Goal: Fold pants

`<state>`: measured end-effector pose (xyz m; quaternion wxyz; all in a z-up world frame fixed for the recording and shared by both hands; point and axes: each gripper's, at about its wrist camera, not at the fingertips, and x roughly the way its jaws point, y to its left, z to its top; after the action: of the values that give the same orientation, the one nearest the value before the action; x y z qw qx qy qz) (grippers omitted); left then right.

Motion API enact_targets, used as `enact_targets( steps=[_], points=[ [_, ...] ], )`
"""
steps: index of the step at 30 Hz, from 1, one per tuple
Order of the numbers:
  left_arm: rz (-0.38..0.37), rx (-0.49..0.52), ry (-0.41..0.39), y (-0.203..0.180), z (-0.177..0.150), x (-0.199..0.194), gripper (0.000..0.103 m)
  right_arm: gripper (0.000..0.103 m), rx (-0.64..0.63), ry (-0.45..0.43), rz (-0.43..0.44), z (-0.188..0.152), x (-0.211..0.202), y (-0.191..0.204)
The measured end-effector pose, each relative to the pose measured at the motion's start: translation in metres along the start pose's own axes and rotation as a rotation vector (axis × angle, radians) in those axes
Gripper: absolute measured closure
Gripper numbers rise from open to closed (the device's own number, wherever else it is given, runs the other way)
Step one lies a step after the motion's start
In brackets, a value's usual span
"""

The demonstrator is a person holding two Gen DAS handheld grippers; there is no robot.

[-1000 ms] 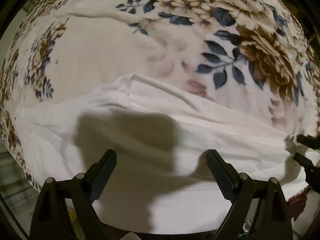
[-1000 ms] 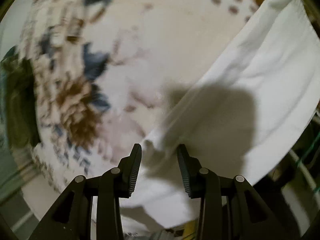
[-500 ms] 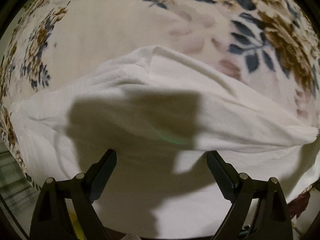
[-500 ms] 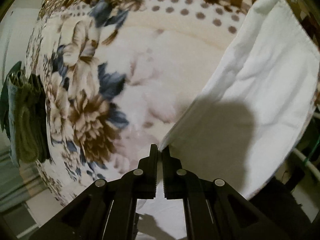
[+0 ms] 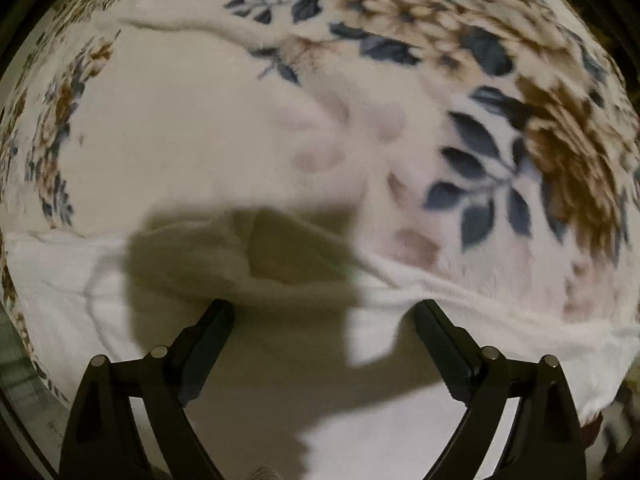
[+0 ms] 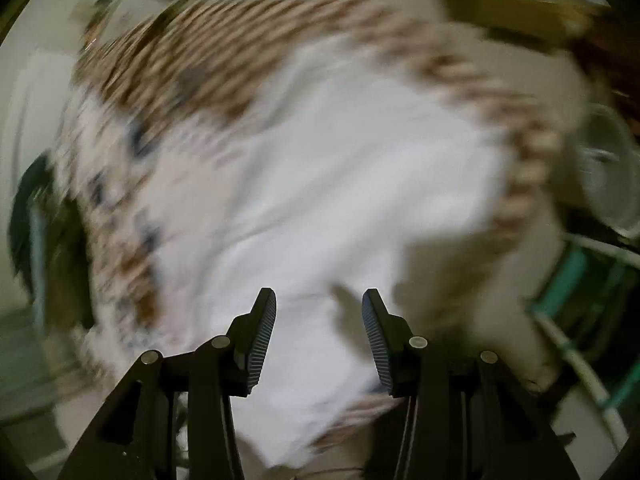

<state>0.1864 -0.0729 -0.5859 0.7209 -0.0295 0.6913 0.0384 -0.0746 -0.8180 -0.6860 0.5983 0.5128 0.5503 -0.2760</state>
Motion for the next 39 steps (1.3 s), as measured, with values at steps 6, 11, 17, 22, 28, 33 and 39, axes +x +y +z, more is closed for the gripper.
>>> enact_targets(
  steps=[6,11,17,22,28,33,39],
  points=[
    [0.020,0.018,-0.024,-0.014,-0.011,-0.014,0.007,0.055,0.165,-0.101,0.033,0.032,-0.016,-0.093],
    [0.051,0.051,-0.043,-0.047,-0.032,-0.029,0.007,0.056,0.144,-0.126,0.092,0.054,0.003,-0.097],
    [0.119,0.136,-0.015,-0.088,-0.039,0.006,0.007,0.087,0.120,-0.108,0.049,0.061,0.053,-0.070],
    [0.139,0.153,-0.007,-0.119,-0.032,0.015,0.007,0.096,0.109,-0.179,0.035,0.054,0.035,-0.067],
    [0.127,0.224,-0.008,-0.156,-0.027,0.006,0.007,0.097,0.097,-0.203,0.029,0.045,0.010,-0.071],
    [0.140,0.213,-0.004,-0.181,-0.003,0.020,0.007,0.097,0.119,-0.148,-0.009,0.051,0.022,-0.093],
    [0.136,0.195,0.008,-0.195,0.017,0.031,0.006,0.080,0.162,-0.044,0.068,0.060,0.037,-0.114]
  ],
)
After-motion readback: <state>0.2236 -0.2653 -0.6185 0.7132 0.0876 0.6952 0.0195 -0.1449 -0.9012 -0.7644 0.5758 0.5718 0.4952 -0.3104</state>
